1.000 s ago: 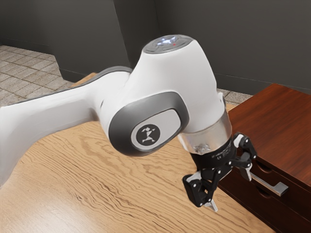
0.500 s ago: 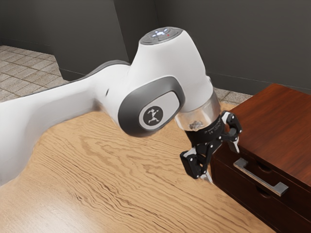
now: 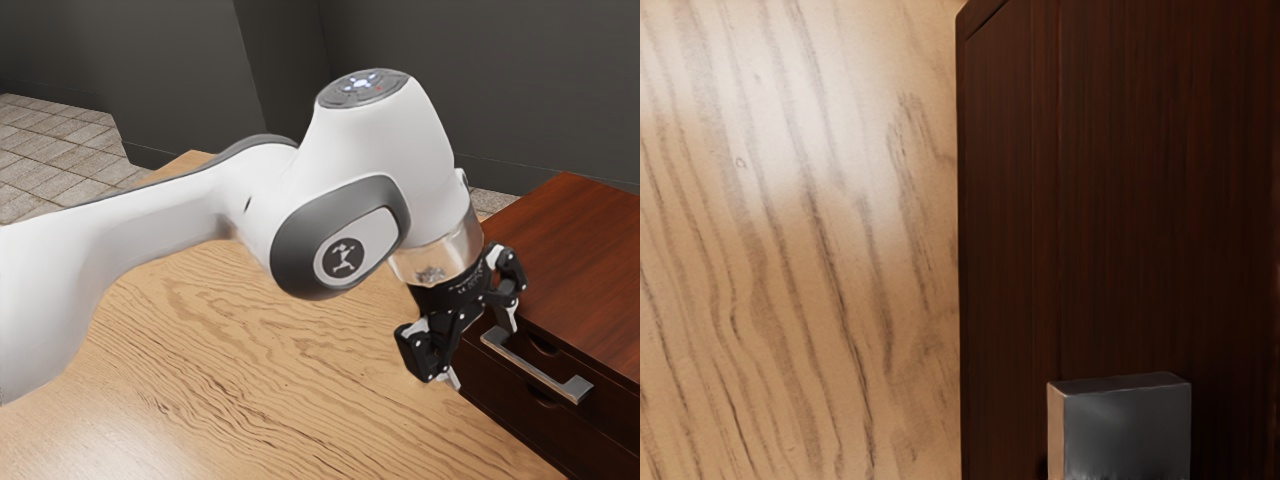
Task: Pull the drawer handle with one arm to open the drawer
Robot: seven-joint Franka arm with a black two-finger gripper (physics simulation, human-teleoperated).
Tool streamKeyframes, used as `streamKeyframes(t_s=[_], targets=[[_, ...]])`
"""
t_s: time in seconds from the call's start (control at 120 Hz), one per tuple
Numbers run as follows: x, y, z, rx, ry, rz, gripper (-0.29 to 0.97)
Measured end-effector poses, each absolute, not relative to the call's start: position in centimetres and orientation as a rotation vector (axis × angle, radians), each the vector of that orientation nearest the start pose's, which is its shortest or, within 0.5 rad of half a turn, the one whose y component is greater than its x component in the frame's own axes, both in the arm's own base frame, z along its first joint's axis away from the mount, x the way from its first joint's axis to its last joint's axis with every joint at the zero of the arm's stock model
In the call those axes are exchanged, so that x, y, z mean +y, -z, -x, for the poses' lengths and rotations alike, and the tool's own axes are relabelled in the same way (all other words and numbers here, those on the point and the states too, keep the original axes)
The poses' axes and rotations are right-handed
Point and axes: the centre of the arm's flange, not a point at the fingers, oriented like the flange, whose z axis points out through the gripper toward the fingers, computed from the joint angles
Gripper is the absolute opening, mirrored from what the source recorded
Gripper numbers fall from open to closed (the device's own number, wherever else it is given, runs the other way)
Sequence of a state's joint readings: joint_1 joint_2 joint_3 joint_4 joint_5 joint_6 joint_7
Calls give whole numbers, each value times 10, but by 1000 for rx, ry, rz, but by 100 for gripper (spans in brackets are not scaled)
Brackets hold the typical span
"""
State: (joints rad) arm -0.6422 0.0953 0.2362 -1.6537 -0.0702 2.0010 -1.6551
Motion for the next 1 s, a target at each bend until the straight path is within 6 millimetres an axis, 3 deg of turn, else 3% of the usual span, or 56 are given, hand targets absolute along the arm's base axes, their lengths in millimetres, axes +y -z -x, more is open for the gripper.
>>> streamKeyframes(t_s=[0.25,0.625,1.0], targets=[[-266,-575,-556,-1962,158,2764,67],[-277,-571,-553,-1928,175,2802,21],[-274,-563,-552,-1913,178,2800,4]])
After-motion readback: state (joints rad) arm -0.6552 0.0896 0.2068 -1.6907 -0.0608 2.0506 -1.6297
